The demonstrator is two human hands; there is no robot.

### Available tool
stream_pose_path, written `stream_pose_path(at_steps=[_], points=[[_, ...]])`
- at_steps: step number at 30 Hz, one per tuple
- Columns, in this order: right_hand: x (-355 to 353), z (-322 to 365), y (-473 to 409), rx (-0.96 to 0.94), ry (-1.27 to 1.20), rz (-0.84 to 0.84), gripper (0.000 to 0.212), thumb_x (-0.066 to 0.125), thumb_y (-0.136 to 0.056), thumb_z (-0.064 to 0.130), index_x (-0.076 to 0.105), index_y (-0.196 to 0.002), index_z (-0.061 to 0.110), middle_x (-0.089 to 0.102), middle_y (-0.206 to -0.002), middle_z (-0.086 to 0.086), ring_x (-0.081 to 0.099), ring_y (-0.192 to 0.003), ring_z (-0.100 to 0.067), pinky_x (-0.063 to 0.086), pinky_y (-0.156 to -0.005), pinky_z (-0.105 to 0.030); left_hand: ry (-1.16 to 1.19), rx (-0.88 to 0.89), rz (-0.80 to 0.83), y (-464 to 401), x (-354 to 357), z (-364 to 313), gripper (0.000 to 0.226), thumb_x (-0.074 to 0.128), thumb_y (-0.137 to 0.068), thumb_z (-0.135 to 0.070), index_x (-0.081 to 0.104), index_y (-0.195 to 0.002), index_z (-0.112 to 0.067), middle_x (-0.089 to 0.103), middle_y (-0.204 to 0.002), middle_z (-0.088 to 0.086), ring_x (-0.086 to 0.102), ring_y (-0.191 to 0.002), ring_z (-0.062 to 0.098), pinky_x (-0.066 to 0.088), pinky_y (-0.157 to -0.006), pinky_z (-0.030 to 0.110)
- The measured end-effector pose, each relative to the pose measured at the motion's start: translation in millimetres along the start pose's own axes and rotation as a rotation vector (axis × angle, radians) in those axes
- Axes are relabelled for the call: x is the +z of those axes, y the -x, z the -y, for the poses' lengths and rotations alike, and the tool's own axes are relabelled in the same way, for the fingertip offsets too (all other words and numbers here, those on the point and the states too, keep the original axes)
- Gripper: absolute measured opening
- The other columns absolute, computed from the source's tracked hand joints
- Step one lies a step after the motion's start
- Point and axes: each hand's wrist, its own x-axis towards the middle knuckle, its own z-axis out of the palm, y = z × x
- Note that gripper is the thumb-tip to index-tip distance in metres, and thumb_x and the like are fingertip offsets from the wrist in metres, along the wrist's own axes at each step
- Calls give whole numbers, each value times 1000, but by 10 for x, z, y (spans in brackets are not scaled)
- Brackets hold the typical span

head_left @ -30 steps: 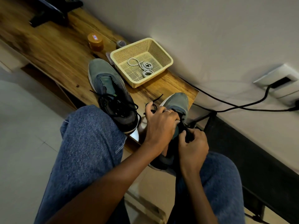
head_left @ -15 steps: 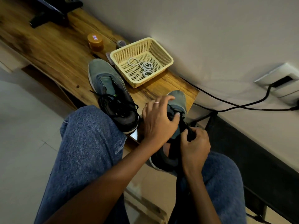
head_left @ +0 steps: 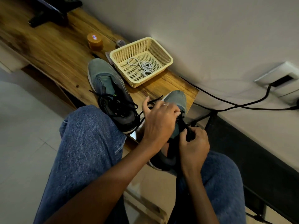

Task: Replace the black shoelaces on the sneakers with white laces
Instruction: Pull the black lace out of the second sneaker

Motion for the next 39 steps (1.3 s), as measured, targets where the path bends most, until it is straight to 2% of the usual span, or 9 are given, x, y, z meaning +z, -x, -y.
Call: stream_pose_path(at_steps=[4,6,10,13,17,20,24,31,39], points=[[-21,-33,-26,25,-22,-21,12,62,-89,12,64,-96,3,58,-92,-9,48,-80,-11,30,-66,-18,383,-356,-195,-164,-129,85,9,49,-96,-28,55,-99,-23,67,-89,-8,63,-86,16,48,-87,52],[-40,-79,-34,43,-28,-29,10,62,-89,11,64,-93,2,58,-89,-10,48,-78,-14,28,-63,-18,373,-428,-254,-240,-166,161,11,48,-96,-27,54,-100,-20,66,-93,-7,63,-88,20,50,-82,51],[-26,-96,-39,10,-34,-19,12,63,-88,11,65,-95,2,58,-89,-9,52,-78,-16,30,-64,-18,160,-317,31,-154,-137,86,25,57,-92,-28,51,-116,-22,62,-114,-6,52,-111,19,33,-97,34],[-12,-73,-30,-7,-37,-7,14,63,-88,12,66,-98,2,58,-90,-8,51,-78,-14,28,-62,-15,80,-216,137,-79,-96,39,49,61,-86,-35,44,-131,-22,53,-132,-2,43,-121,21,31,-103,39],[-54,-44,-49,-27,-38,43,23,62,-87,9,62,-110,8,56,-100,-5,48,-85,-6,29,-66,-15,121,-160,316,-62,-116,49,53,61,-84,-37,43,-133,-23,48,-135,0,38,-125,22,34,-102,41],[-74,47,-146,-121,-1,143,36,61,-83,2,60,-117,11,50,-111,-8,45,-101,-13,30,-78,-15,153,-146,488,48,-72,37,65,56,-89,-32,29,-147,-23,29,-153,-2,19,-141,19,22,-114,41],[-67,112,-312,-195,223,328,38,64,-87,17,60,-124,16,44,-127,-11,35,-119,-28,35,-93,-36,121,-188,549,139,-46,71,69,46,-96,-30,10,-154,-19,11,-161,-2,7,-146,18,18,-118,40],[-54,188,-470,-293,320,312,21,64,-89,29,69,-106,16,50,-123,-7,38,-115,-27,37,-89,-41,6,-208,493,233,-130,71,62,43,-100,-37,16,-153,-18,17,-159,1,27,-140,18,32,-108,30],[-67,201,-549,-326,392,402,18,65,-89,30,69,-103,20,44,-134,-2,34,-121,-26,35,-92,-43,14,-281,629,262,-117,25,57,33,-104,-32,11,-154,-14,16,-160,8,46,-128,32,42,-93,40]])
